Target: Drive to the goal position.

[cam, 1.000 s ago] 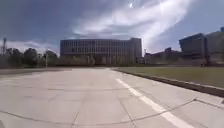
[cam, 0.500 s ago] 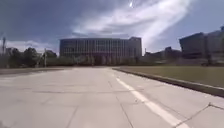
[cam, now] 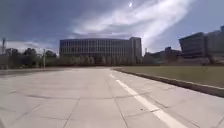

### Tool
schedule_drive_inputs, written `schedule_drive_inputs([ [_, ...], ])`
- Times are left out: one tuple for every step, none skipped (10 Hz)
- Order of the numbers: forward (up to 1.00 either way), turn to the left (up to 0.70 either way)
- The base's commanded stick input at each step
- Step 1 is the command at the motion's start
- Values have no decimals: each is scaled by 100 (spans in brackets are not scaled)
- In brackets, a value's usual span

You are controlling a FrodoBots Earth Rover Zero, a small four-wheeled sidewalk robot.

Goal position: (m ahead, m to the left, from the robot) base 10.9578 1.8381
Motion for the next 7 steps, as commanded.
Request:
schedule_drive_inputs([
  [70,0],
  [70,0],
  [70,0],
  [70,0],
  [70,0],
  [70,0],
  [70,0],
])
